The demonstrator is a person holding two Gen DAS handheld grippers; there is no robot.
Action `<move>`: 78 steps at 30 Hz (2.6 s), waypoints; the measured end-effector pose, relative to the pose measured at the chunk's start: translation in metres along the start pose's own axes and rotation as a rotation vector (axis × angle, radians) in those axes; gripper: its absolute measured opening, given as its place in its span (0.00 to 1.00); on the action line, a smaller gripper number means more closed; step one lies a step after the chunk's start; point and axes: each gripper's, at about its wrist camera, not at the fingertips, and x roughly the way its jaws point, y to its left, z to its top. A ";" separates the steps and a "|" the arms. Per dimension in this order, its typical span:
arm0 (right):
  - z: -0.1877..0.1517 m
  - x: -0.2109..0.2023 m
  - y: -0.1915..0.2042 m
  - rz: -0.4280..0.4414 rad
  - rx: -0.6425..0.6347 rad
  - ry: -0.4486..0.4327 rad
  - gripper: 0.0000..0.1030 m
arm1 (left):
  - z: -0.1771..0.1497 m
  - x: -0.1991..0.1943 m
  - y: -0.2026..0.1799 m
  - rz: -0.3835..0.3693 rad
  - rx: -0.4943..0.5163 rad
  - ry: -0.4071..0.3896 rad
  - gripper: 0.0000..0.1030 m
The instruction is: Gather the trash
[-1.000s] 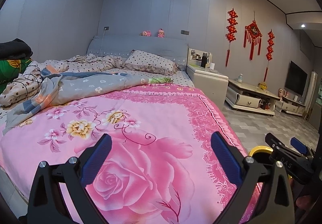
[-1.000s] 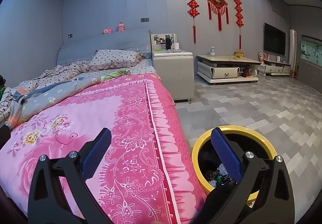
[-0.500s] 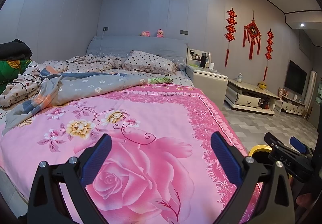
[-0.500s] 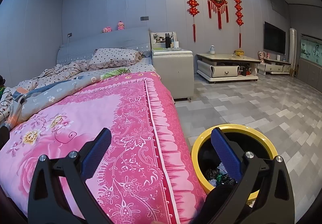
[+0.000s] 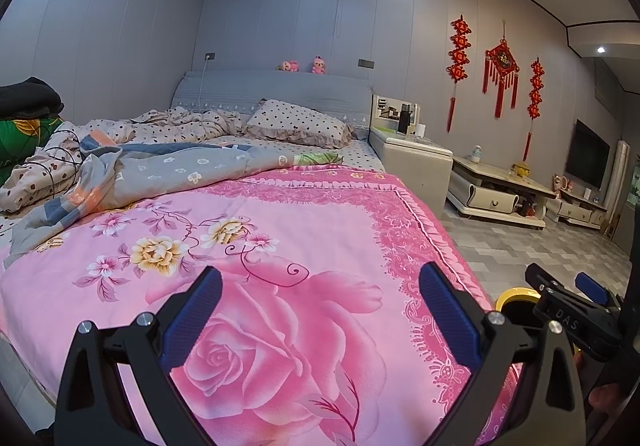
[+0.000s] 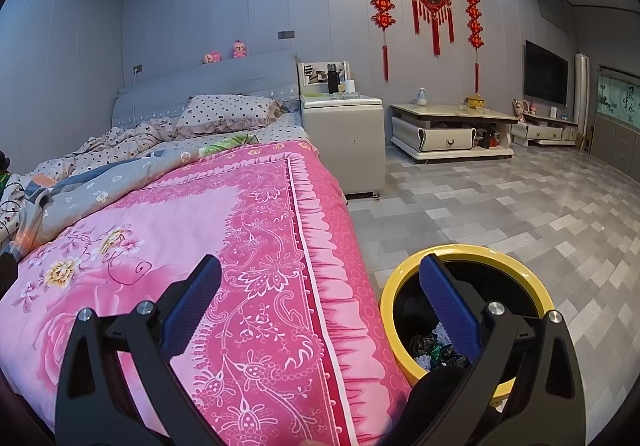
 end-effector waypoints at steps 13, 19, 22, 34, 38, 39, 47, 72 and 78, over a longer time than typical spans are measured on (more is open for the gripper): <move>-0.002 0.003 0.000 0.002 -0.002 0.011 0.92 | -0.003 0.000 -0.001 -0.004 -0.003 0.002 0.92; -0.002 0.003 0.001 0.003 -0.003 0.012 0.92 | -0.004 0.001 -0.002 -0.005 -0.004 0.004 0.92; -0.003 0.004 0.001 0.004 -0.002 0.015 0.92 | -0.003 0.001 -0.001 -0.005 -0.003 0.002 0.92; -0.004 0.005 0.000 0.005 0.000 0.021 0.92 | -0.005 0.001 -0.002 -0.007 -0.004 0.007 0.92; -0.004 0.005 0.000 0.006 -0.001 0.022 0.92 | -0.005 0.001 -0.002 -0.007 -0.004 0.006 0.92; -0.004 0.005 0.000 0.006 0.000 0.022 0.92 | -0.005 0.001 -0.002 -0.009 -0.005 0.006 0.92; -0.005 0.006 -0.001 0.006 0.001 0.026 0.92 | -0.005 0.001 -0.002 -0.007 -0.004 0.007 0.92; -0.011 0.015 -0.004 0.008 0.003 0.043 0.92 | -0.004 0.001 -0.002 -0.005 -0.005 0.008 0.92; -0.011 0.017 -0.003 0.009 0.003 0.049 0.92 | -0.005 0.001 -0.002 -0.007 -0.006 0.010 0.92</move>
